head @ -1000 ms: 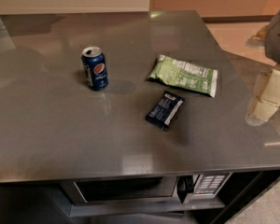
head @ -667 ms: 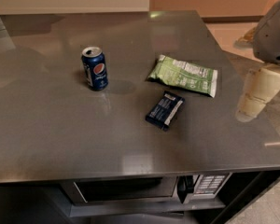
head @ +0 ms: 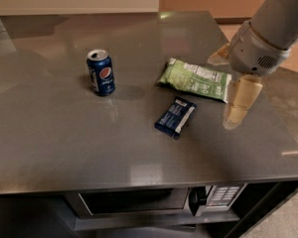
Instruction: Pick rxbar blueberry
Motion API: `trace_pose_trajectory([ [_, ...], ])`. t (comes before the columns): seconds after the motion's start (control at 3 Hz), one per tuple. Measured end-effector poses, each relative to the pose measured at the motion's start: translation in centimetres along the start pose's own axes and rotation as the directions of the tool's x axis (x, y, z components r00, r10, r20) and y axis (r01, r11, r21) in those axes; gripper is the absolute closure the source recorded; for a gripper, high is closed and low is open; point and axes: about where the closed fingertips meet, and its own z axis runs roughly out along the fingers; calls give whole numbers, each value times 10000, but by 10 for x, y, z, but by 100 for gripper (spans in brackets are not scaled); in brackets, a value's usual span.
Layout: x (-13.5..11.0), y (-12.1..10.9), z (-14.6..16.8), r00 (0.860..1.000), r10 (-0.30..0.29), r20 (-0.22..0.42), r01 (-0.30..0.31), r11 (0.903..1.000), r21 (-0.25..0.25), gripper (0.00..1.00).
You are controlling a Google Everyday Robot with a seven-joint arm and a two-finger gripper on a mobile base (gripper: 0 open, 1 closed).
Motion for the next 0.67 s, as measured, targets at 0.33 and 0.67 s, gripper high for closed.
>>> trace_pose_trajectory([
  [0.33,-18,-6,31,9945,-1023,216,1035,9923,-675,0],
  [0.67,-28,-13,60,9801,-1972,236,1986,9722,-1239,0],
])
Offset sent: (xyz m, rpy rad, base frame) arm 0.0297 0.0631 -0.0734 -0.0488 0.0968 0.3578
